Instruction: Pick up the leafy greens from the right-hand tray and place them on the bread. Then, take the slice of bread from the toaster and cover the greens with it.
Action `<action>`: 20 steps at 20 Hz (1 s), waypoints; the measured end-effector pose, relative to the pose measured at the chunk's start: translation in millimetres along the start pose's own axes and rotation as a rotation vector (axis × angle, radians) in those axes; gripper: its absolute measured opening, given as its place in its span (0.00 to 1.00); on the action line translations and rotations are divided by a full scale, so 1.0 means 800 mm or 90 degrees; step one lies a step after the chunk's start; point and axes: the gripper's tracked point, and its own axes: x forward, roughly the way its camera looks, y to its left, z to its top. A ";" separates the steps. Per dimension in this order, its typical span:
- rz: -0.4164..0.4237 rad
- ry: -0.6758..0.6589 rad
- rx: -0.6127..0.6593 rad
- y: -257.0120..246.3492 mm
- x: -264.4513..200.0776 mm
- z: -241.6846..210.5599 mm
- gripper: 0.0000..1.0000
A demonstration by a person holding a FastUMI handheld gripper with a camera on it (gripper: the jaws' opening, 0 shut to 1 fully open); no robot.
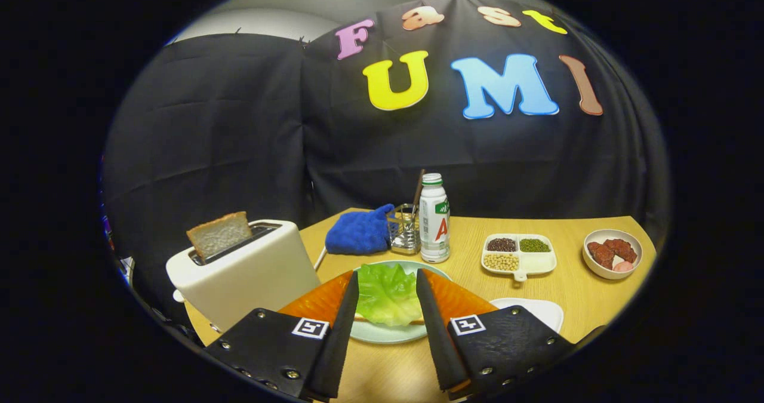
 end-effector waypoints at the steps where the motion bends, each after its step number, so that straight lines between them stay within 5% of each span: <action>1: -0.004 -0.017 -0.006 0.012 -0.010 0.004 0.60; 9: -0.058 -0.083 -0.048 0.102 -0.051 0.016 0.60; 20: 0.037 -0.087 -0.064 0.270 -0.030 0.008 0.57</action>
